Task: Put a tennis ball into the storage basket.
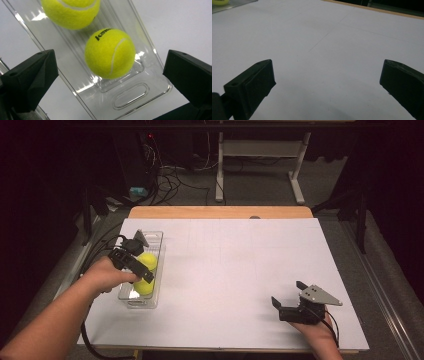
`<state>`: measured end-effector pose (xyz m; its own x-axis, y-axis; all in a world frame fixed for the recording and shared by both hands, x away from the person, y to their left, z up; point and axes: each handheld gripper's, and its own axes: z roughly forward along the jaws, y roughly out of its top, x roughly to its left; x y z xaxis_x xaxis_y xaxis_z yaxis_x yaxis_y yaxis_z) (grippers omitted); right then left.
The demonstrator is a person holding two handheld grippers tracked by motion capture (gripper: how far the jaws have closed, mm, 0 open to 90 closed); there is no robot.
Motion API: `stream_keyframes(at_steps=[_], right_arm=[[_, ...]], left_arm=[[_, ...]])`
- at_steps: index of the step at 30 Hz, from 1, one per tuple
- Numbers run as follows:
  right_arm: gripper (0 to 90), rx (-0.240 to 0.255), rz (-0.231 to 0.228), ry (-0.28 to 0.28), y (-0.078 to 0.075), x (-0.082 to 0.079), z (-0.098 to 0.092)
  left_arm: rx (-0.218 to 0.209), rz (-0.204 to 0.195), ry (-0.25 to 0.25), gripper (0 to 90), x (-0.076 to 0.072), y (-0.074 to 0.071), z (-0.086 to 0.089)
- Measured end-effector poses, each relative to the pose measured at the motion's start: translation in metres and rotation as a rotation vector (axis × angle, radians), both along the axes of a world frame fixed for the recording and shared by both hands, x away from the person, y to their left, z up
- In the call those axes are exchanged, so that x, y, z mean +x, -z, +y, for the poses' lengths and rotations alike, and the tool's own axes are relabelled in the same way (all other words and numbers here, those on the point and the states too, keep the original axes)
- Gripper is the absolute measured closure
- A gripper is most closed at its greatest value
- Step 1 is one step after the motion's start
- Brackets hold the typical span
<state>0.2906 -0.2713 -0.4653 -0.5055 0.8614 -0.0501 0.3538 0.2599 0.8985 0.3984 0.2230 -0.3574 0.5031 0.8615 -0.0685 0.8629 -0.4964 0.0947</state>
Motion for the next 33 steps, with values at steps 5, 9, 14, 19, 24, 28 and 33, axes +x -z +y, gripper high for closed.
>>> stream_keyframes(at_steps=[5,9,14,19,24,28,33], right_arm=[[0.0,0.000,0.006,0.001,0.000,0.000,0.000],[0.0,0.002,0.005,0.000,0.000,0.000,0.000],[0.0,0.002,0.001,-0.001,-0.001,0.000,-0.001],[0.0,0.003,-0.001,-0.001,-0.001,0.000,-0.001],[0.0,0.002,0.000,-0.003,-0.001,0.000,0.000],[0.0,0.003,0.001,-0.003,-0.001,-0.001,0.000],[0.0,0.004,0.000,-0.005,-0.001,-0.001,0.000]], left_arm=[[0.003,0.006,0.023,0.5,0.000,0.002,-0.012],[0.023,0.018,0.055,0.5,0.001,0.006,-0.028],[0.006,0.010,0.087,0.5,0.002,0.004,-0.049],[-0.005,0.002,0.119,0.5,0.002,0.004,-0.069],[-0.017,0.003,0.153,0.5,0.002,0.005,-0.090],[-0.025,0.000,0.178,0.5,0.001,0.006,-0.105],[-0.038,-0.002,0.203,0.5,0.000,0.005,-0.121]])
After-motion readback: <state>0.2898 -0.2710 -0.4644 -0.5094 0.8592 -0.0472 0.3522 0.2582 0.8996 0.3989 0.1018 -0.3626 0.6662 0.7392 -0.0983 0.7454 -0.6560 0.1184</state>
